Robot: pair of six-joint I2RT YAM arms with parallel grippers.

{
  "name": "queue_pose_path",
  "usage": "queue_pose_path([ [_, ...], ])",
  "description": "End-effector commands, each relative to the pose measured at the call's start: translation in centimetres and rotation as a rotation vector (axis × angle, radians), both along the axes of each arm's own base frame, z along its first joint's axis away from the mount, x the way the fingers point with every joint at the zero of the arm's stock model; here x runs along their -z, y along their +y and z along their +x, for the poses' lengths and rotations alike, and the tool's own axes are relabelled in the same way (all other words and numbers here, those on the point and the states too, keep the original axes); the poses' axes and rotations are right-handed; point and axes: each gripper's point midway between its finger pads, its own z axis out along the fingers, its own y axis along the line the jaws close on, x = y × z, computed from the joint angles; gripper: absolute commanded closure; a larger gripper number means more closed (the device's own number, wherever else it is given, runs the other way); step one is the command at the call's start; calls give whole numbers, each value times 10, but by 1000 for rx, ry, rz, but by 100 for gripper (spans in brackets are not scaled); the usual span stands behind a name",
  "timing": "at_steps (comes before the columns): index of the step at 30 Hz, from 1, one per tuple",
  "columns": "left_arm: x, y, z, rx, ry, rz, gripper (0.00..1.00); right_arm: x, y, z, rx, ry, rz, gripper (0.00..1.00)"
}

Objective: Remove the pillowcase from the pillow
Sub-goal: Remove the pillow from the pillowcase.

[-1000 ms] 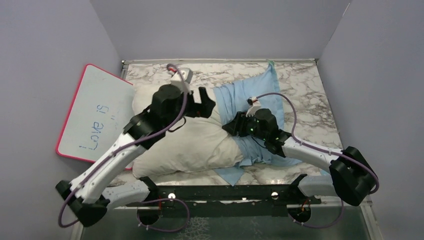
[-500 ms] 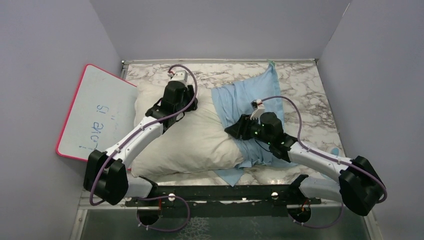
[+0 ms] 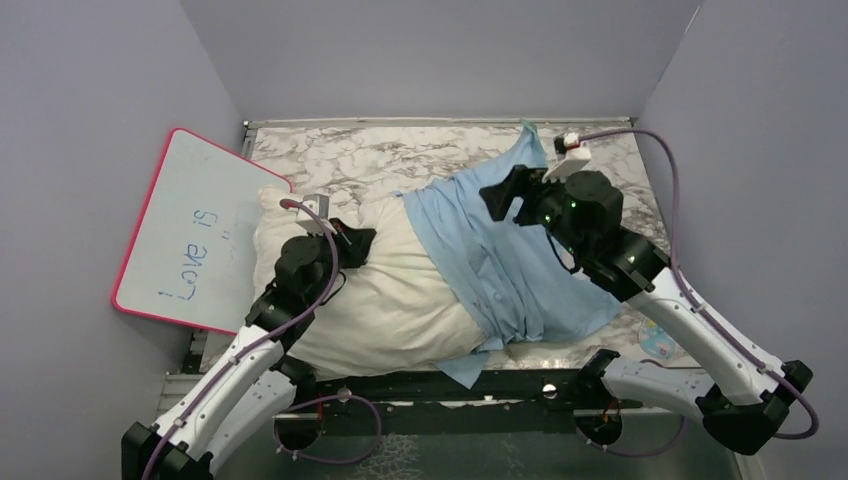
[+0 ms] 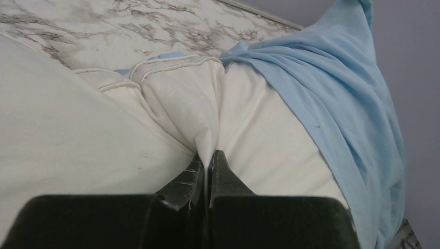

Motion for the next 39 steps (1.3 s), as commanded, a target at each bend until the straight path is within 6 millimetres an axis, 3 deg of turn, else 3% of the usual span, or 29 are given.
queue_pose_path([
  [1,26,-22,-45,183,95,-23,100,-43,-55,43,323,-121,-211,16],
  [3,20,-24,-51,204,73,-32,100,-50,-43,57,295,-119,-263,16],
  [6,18,-21,-57,202,68,-41,100,-37,-17,75,213,-49,-353,15],
  [8,20,-18,-59,194,75,-44,100,-13,-4,83,168,23,-419,15],
  [13,24,-7,-64,143,88,-59,100,42,1,74,87,154,-519,17],
  [16,26,0,-66,110,97,-58,100,64,-13,68,119,187,-570,20],
  [18,26,6,-63,72,97,-50,100,69,-30,69,196,181,-615,30],
  [20,27,9,-63,54,103,-50,100,67,-48,73,285,162,-664,43],
  [23,29,14,-63,21,120,-51,100,56,-76,80,414,130,-715,73],
  [28,31,22,-63,-21,137,-50,100,43,-119,90,520,131,-675,88],
  [33,33,27,-65,-44,146,-49,100,38,-165,93,613,157,-608,90],
  [36,33,26,-65,-42,150,-49,100,29,-147,91,514,148,-537,82],
  [39,31,25,-64,-38,151,-46,100,19,-107,87,295,126,-435,55],
])
